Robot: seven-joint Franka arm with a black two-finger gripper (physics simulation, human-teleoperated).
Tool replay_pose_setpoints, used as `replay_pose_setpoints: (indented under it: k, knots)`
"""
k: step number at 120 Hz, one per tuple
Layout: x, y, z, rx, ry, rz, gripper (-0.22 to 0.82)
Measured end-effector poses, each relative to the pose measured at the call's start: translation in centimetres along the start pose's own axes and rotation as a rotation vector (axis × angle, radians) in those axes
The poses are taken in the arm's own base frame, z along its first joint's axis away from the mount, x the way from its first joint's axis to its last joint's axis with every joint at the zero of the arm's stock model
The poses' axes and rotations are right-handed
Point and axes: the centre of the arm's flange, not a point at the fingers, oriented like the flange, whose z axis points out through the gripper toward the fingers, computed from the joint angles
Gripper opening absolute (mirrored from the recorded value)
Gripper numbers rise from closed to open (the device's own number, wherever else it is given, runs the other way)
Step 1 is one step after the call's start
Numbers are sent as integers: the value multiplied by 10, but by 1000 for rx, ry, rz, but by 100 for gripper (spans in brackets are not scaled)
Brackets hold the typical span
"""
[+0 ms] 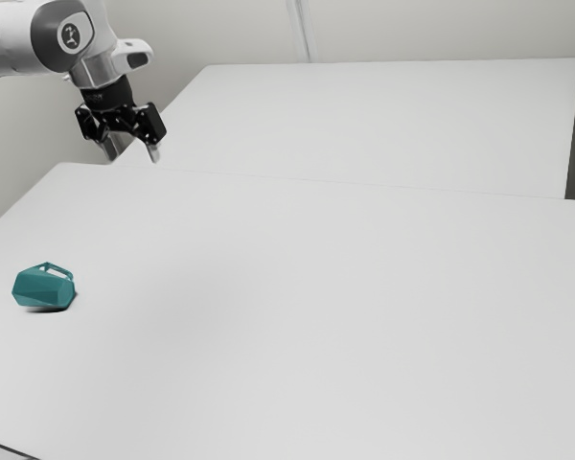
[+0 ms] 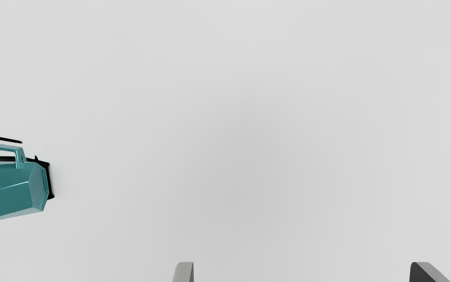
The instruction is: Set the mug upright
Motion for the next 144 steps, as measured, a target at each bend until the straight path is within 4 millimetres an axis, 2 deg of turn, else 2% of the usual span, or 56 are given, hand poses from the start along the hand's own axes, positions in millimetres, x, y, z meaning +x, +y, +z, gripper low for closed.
replay_pose_setpoints:
  k: [38, 48, 64, 73, 79, 85, 106, 124, 133, 144]
  knots:
    - [-2, 6, -1, -5, 25, 12, 60]
    - [-9, 8, 9, -19, 5, 17, 60]
    - [-17, 13, 37, -78, -18, 49, 60]
    - [-21, 6, 51, -114, -18, 67, 60]
    - [-22, -10, 59, -136, -13, 62, 60]
    - [-23, -37, 65, -153, -1, 44, 60]
    - [-43, -162, 91, -197, 38, -67, 60]
    - [-75, -260, 118, -228, 55, -143, 60]
    - [-84, -282, 129, -238, 62, -126, 60]
    - [-72, -273, 141, -250, 64, -27, 60]
